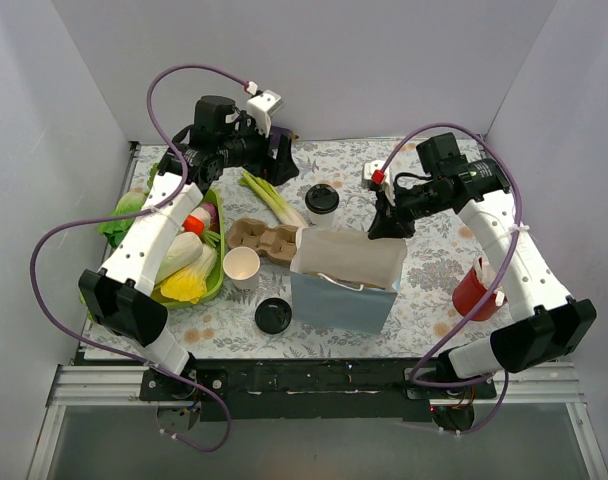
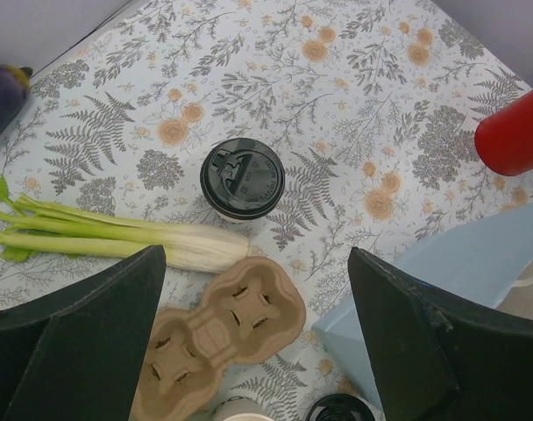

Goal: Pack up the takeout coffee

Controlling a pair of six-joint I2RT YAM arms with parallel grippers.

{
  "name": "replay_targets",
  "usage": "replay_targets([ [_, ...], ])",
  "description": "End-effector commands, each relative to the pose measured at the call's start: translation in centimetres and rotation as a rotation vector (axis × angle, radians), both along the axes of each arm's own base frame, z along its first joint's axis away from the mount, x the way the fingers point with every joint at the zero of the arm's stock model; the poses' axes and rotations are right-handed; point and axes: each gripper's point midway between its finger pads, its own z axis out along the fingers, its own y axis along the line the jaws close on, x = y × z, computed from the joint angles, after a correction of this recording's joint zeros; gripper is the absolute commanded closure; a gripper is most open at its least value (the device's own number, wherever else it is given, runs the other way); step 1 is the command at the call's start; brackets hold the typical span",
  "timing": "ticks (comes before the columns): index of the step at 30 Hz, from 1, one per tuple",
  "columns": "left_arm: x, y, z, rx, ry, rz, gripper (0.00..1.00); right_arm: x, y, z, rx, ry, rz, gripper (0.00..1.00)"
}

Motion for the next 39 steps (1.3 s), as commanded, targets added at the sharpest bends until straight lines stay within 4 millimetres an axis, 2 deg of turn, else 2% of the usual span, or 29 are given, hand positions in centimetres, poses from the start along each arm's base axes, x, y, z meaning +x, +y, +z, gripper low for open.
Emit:
replay_targets([
  [1, -0.9, -0.3, 0.8, -0.016, -0.025, -0.036, 0.15, -1.3, -1.3, 1.1, -0.038, -0.093, 0.020, 0.93],
  [3, -1.2, -0.7, 0.8, -0.023, -0.030, -0.064, 0.15, -2.2, -2.0, 1.7, -0.050, -0.118, 0.023, 0.99],
  [8, -1.9, -1.2, 0.5, -0.016, -0.076, -0.127, 0.16, -2.3, -3.8, 4.1, -0.098, -0.330, 0.003, 0.99],
  [12, -2.0, -1.5, -0.7, 0.012, -0.094, -0.181, 0.15, -3.7, -5.4, 5.5, -0.142, -0.474, 0.024, 0.99],
  [18, -2.1, -2.4, -2.7, 0.041, -0.106, -0.285, 0.16, -5.2, -6.7, 4.6, -0.202, -0.547, 0.061, 0.99],
  [22, -1.9, -3.2, -3.7, 0.081, -0.122, -0.369, 0.16, -5.1, -7.0, 4.2, -0.216, -0.502, 0.008, 0.99],
  [23, -1.6, -3.5, -3.2, 0.107, -0.158, -0.390, 0.16, -5.1, -7.0, 4.1, -0.217, -0.484, -0.006, 0.99],
  [24, -1.9, -4.2, -5.0, 0.153, -0.124, -0.424, 0.16, -5.1, -7.0, 4.1, -0.217, -0.466, -0.018, 0.99],
  [26, -1.2, -4.6, -6.4, 0.235, -0.160, -0.466, 0.16, -5.3, -6.8, 3.8, -0.207, -0.442, -0.022, 0.99],
  [27, -0.8, -5.0, -7.7, 0.272, -0.129, -0.481, 0.17, -5.2, -6.8, 3.7, -0.206, -0.433, -0.024, 0.99],
  [29, 0.3, -5.4, -8.5, 0.306, -0.119, -0.476, 0.19, -5.0, -6.8, 3.2, -0.206, -0.394, -0.049, 0.99],
  [30, 1.1, -5.6, -7.8, 0.322, -0.130, -0.460, 0.20, -4.6, -6.8, 2.9, -0.208, -0.369, -0.059, 0.99],
  [31, 2.0, -5.9, -9.5, 0.339, -0.093, -0.458, 0.20, -4.2, -7.1, 2.9, -0.196, -0.353, -0.081, 0.99],
  [32, 2.7, -6.0, -10.0, 0.340, -0.068, -0.434, 0.20, -4.0, -7.3, 2.7, -0.194, -0.342, -0.089, 0.99],
  [34, 4.2, -6.4, -10.4, 0.344, -0.058, -0.395, 0.18, -3.2, -8.1, 2.3, -0.198, -0.318, -0.130, 0.99],
  [39, 6.4, -7.0, -11.0, 0.344, -0.069, -0.306, 0.12, -2.0, -9.4, 0.6, -0.196, -0.236, -0.196, 0.99],
])
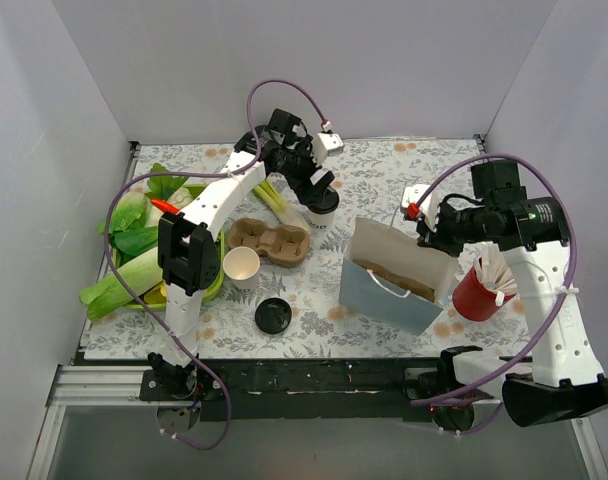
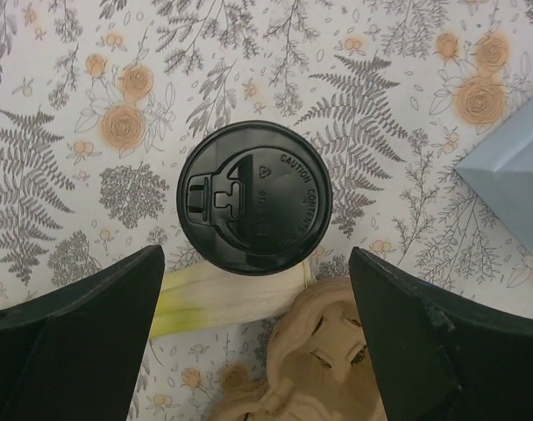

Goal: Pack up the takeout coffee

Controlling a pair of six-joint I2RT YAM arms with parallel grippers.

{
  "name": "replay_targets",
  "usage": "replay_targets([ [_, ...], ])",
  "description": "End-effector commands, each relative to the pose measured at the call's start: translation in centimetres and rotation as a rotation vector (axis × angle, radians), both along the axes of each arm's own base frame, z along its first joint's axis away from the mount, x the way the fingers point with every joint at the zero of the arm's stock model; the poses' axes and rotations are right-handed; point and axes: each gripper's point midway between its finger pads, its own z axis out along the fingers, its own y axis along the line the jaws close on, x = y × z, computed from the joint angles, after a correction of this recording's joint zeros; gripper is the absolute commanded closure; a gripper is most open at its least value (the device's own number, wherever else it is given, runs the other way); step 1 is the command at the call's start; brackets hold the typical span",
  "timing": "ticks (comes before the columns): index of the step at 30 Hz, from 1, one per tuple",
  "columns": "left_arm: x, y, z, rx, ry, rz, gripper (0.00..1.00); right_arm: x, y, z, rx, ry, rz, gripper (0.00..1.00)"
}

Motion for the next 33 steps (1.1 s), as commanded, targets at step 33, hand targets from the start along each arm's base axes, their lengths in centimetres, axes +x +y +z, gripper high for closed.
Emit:
replay_targets([
  [33, 1.8, -2.5, -4.3, -0.009, 0.087, 0.118, 0.09, 1.7, -0.1, -3.7, 0.071, 0.231, -0.112, 0.88],
])
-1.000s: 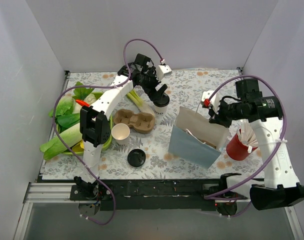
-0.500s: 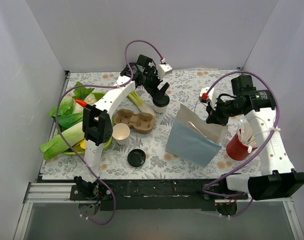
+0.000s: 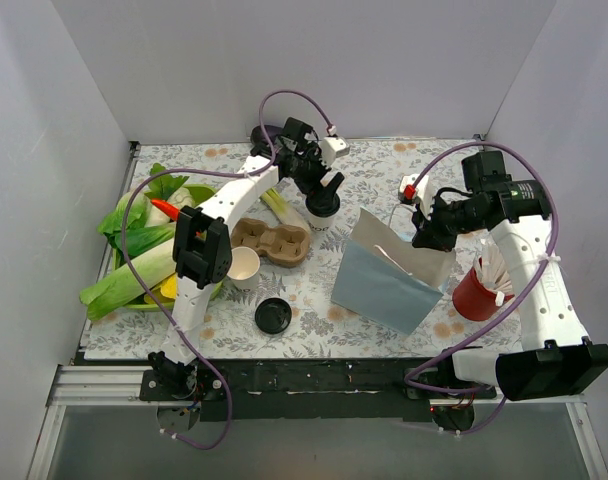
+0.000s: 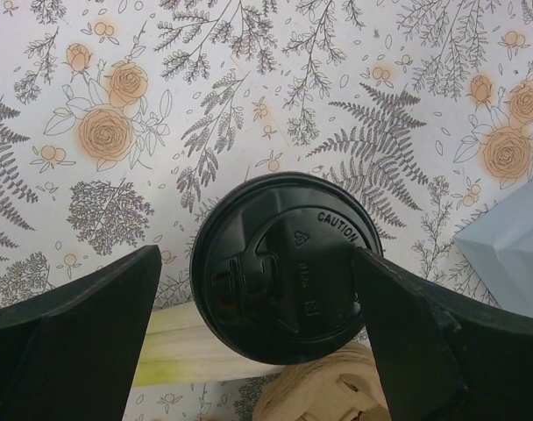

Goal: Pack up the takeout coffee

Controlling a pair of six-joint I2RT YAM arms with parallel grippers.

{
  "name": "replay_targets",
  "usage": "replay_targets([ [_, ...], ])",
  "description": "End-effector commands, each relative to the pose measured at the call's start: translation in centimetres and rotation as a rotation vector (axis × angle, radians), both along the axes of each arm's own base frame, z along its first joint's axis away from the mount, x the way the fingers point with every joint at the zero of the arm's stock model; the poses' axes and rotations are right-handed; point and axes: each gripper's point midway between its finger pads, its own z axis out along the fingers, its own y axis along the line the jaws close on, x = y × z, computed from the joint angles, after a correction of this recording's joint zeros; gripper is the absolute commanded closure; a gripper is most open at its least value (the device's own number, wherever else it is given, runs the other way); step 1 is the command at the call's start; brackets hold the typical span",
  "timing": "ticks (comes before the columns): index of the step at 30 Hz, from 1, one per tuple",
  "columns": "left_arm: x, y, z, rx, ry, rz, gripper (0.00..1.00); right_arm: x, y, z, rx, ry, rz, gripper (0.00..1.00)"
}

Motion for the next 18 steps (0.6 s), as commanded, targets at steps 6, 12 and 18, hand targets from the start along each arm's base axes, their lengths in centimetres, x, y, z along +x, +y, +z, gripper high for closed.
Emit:
replay_targets([
  [6, -0.9, -0.6, 0.6, -0.015, 0.027, 0.003, 0.16, -0.3, 0.2, -0.4, 0.027, 0.013, -0.022, 0.88],
  [12, -2.6, 0.0, 0.5, -0.006, 0.111, 0.010, 0.24, -0.2, 0.2, -0.6, 0.029, 0.014, -0.030, 0.88],
  [18, -3.2, 0.3, 1.6, -0.023, 0.205, 0.125, 0.26, -0.1, 0.4, -0.6, 0.043, 0.026, -0.048, 0.88],
])
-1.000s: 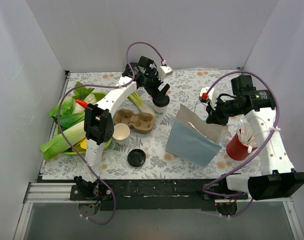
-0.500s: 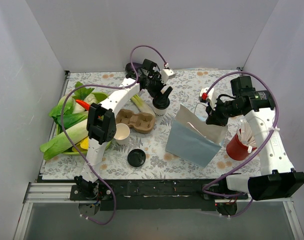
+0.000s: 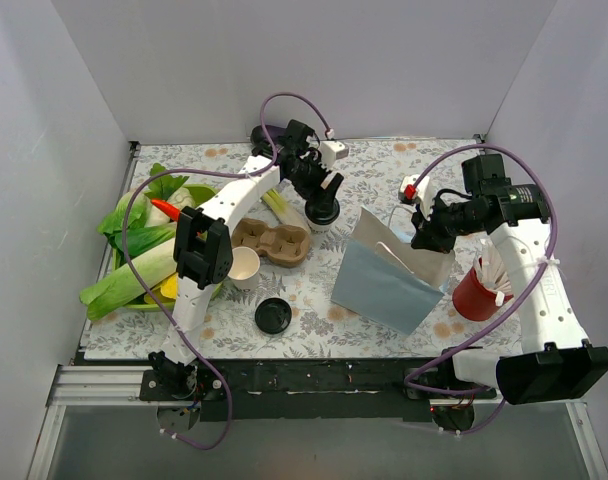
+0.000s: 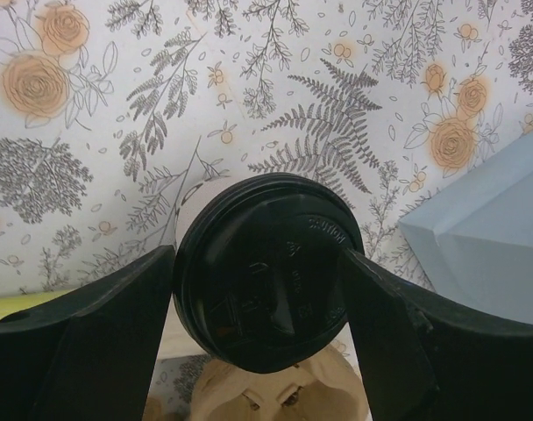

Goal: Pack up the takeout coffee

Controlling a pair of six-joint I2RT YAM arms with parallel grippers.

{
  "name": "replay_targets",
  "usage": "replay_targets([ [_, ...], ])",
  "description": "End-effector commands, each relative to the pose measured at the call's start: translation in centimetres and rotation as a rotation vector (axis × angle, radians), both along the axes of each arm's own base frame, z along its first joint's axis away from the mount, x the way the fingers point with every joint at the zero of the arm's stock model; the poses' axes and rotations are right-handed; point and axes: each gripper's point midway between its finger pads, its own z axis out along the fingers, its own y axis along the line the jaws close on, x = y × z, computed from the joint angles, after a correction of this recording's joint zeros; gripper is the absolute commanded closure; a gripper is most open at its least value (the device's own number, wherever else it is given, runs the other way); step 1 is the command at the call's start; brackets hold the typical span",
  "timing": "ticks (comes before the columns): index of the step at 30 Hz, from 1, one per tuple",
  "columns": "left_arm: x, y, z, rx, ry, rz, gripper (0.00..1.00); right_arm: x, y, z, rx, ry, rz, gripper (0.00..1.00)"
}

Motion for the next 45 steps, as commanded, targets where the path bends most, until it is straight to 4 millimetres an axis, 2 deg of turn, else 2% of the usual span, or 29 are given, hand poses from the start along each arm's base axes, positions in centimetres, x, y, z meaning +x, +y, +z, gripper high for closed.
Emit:
replay_targets([
  [1, -0.6, 0.6, 2.2, -0.011, 0.075, 0.113, 0.28, -0.2, 0.4, -0.1, 0.030, 0.022, -0.017, 0.88],
  [4, -0.1, 1.1, 2.1, 0.012, 0.101, 0.202, 0.35, -0.2, 0.4, -0.2, 0.038, 0.023, -0.021, 0.88],
  [7, 0.0, 1.7, 1.4, 0.012, 0.174, 0.292, 0.35, -0.2, 0.6, -0.2, 0.044, 0.022, -0.024, 0.88],
  [9, -0.3, 2.3, 0.4, 0.028, 0.204, 0.312, 0.35, -0.1, 0.6, -0.2, 0.048, 0.021, -0.028, 0.88],
  [12, -0.2, 2.6, -0.1, 0.043, 0.211, 0.337, 0.36, -0.2, 0.7, -0.1, 0.053, 0.025, -0.032, 0.88],
  [16, 1.2, 3.9, -0.2, 0.045, 0.206, 0.392, 0.43, -0.1, 0.8, 0.1, 0.062, 0.030, -0.049, 0.88],
  [18, 1.3, 4.4, 0.0, 0.046, 0.209, 0.405, 0.40, -0.1, 0.7, 0.2, 0.067, 0.037, -0.061, 0.88],
  [20, 1.0, 5.3, 0.5, 0.037, 0.228, 0.406, 0.33, 0.0, 0.8, 0.4, 0.070, 0.033, -0.067, 0.88],
  [21, 0.9, 5.5, 0.9, 0.031, 0.221, 0.371, 0.23, -0.1, 0.8, 0.3, 0.072, 0.040, -0.073, 0.88],
  [23, 0.8, 6.0, 2.0, 0.024, 0.202, 0.317, 0.19, 0.0, 0.8, 0.4, 0.077, 0.039, -0.080, 0.87],
  [25, 0.6, 6.3, 3.4, 0.014, 0.099, 0.144, 0.15, 0.1, 0.9, 0.6, 0.083, 0.037, -0.082, 0.87],
  [26, -0.7, 5.7, 4.0, -0.035, 0.088, 0.024, 0.14, 0.1, 0.9, 0.7, 0.083, 0.038, -0.085, 0.87],
  [27, -1.8, 5.7, 6.3, -0.071, 0.014, -0.078, 0.13, 0.1, 0.9, 0.6, 0.083, 0.039, -0.083, 0.87],
  [28, -2.1, 5.8, 7.4, -0.071, -0.148, -0.265, 0.10, 0.1, 0.9, 0.6, 0.084, 0.040, -0.084, 0.87],
  [29, -3.5, 5.9, 6.0, -0.073, -0.159, -0.344, 0.08, 0.1, 0.9, 0.6, 0.084, 0.041, -0.084, 0.87],
  [30, -4.0, 6.0, 8.2, -0.087, -0.266, -0.406, 0.06, 0.1, 0.9, 0.5, 0.083, 0.043, -0.083, 0.87],
  [31, -3.7, 5.9, 8.3, -0.074, -0.385, -0.512, 0.05, 0.1, 1.0, 0.5, 0.083, 0.046, -0.079, 0.87],
  [33, -3.6, 5.4, 7.9, -0.063, -0.442, -0.583, 0.02, 0.3, 1.0, 0.4, 0.086, 0.045, -0.079, 0.87],
  [34, -4.1, 5.4, 7.4, -0.045, -0.441, -0.644, 0.02, 0.4, 1.1, 0.4, 0.087, 0.045, -0.078, 0.87],
  [35, -4.1, 5.2, 6.9, -0.043, -0.426, -0.668, 0.02, 0.4, 1.1, 0.3, 0.090, 0.049, -0.079, 0.87],
  [36, -3.5, 4.7, 8.4, -0.056, -0.466, -0.682, 0.02, 0.5, 1.1, 0.4, 0.093, 0.046, -0.079, 0.87],
  [37, -3.4, 4.4, 7.1, -0.061, -0.419, -0.692, 0.02, 0.5, 1.2, 0.4, 0.094, 0.045, -0.081, 0.87],
  [39, -2.8, 3.6, 8.4, -0.088, -0.461, -0.706, 0.02, 0.4, 1.2, 0.2, 0.094, 0.054, -0.085, 0.86],
  [45, -1.3, 1.6, 7.2, -0.057, -0.593, -0.792, 0.02, -0.2, 1.0, -0.6, 0.089, 0.066, -0.088, 0.86],
])
